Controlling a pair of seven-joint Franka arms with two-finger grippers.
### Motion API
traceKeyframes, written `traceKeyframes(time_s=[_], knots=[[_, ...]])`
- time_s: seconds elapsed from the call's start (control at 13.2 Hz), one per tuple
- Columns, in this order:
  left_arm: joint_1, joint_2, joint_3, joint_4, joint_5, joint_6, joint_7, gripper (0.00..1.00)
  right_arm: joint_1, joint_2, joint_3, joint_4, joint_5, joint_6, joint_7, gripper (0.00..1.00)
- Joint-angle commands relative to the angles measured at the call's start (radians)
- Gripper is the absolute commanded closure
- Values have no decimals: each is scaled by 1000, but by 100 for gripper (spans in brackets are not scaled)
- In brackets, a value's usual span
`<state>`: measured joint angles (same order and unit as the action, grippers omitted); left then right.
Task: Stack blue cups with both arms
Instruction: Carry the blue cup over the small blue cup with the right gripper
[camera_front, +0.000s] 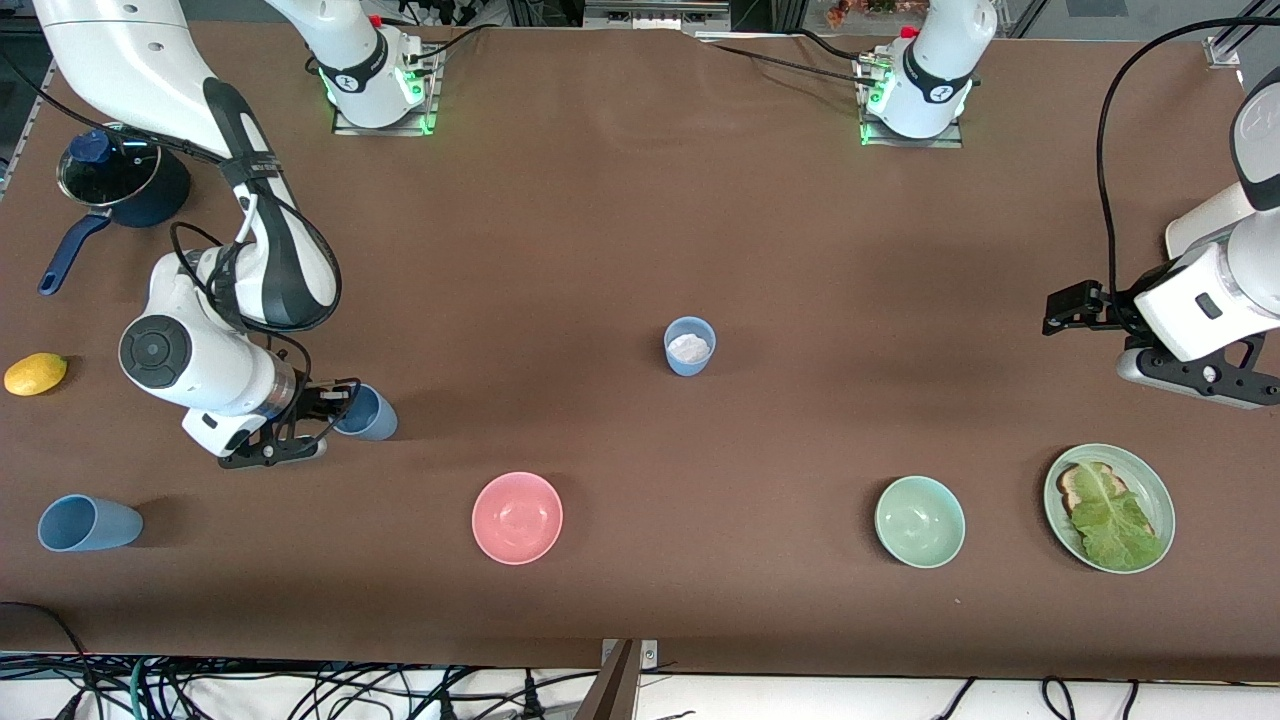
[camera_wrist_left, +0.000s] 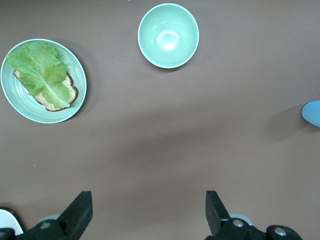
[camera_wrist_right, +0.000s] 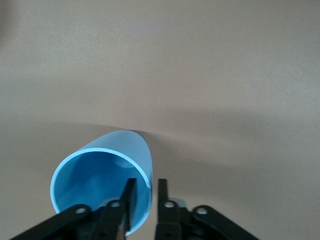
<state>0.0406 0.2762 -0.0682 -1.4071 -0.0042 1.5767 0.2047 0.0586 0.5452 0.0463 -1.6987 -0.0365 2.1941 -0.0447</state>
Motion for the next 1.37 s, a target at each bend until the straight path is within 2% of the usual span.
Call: traceKeyframes(time_s=[0.0,0.08,0.15,0.53,0.84,1.06,1.29], knots=[[-5,-37,-7,-27,-2,-9,21,0,-2,-25,0,-35,12,24,-9,91],[-7,-48,-7,-36,-2,-9,21,0,-2,-24,0,-35,12,24,-4,98],[-10,-61,-7,-47,-2,-7,18,0,-2,-24,0,-33,12,24,-3,100],[-10,-126,-5,-108,-2,-1,16,0,18,-83,10,0,26,-32,6,100],[-10,-186,-5,-157,-2,-1,15,0,139,-106,9,94,30,-163,164,100],[1,-212,-5,-191,-2,0,15,0,265,-97,0,201,121,-241,320,100],[19,-230,-5,-234,0,34,35,0,360,-87,0,261,122,-267,469,100]])
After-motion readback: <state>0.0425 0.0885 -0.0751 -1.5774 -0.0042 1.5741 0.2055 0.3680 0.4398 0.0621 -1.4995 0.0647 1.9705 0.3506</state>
